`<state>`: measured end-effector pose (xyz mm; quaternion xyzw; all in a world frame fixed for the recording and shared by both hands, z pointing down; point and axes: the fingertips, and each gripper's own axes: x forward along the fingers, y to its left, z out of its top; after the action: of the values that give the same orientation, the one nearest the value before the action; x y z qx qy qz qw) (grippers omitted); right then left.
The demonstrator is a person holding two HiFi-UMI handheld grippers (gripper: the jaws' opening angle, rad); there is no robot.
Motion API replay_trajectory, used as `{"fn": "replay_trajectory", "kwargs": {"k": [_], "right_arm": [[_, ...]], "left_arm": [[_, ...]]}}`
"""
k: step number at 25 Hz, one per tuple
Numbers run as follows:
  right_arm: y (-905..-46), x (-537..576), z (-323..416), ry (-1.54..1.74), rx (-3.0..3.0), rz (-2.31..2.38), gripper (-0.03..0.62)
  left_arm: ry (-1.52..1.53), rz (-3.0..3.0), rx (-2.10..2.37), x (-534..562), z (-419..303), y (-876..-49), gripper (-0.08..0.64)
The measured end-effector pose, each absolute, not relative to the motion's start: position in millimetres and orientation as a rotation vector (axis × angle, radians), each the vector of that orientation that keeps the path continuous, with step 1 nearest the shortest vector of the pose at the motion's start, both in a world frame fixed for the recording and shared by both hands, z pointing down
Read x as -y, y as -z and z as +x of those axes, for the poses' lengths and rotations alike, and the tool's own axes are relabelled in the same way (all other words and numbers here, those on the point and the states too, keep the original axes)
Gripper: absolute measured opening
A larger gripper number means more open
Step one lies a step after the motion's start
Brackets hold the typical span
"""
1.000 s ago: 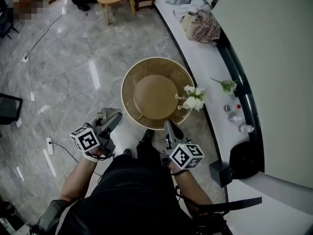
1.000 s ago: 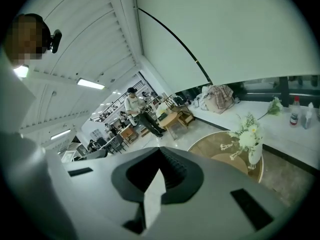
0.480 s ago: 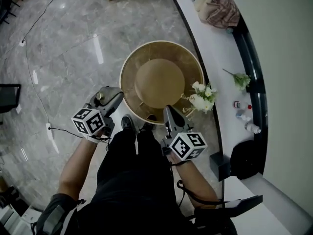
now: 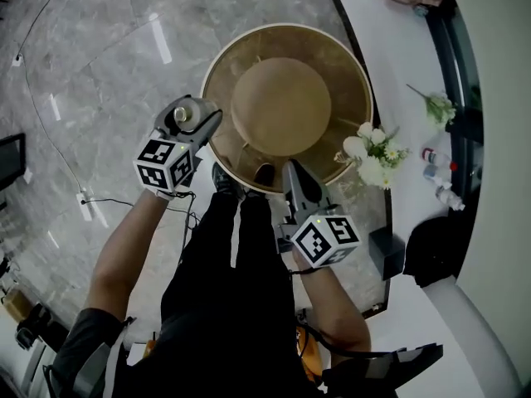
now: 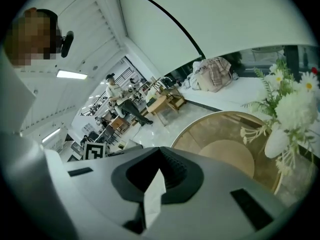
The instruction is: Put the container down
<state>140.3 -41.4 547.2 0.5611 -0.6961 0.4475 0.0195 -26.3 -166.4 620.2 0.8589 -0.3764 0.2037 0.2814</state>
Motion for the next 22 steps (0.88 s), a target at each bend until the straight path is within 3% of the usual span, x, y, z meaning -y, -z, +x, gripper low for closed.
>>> {"fn": "replay_trajectory", "kwargs": {"k": [14,22], "right_arm": [[-645.5,42.4,159.8,-1.505,1.989,1.733,0.006],[-686.0,25.4,152.4,-1.587,1.933,1.685,0.006]], "left_arm": [[-0.891,2.368,1.019,209.2,2.8,-785.3,0.342],[-0.964,2.38,1.003,215.9,18.2,-832.6,0.342]]}}
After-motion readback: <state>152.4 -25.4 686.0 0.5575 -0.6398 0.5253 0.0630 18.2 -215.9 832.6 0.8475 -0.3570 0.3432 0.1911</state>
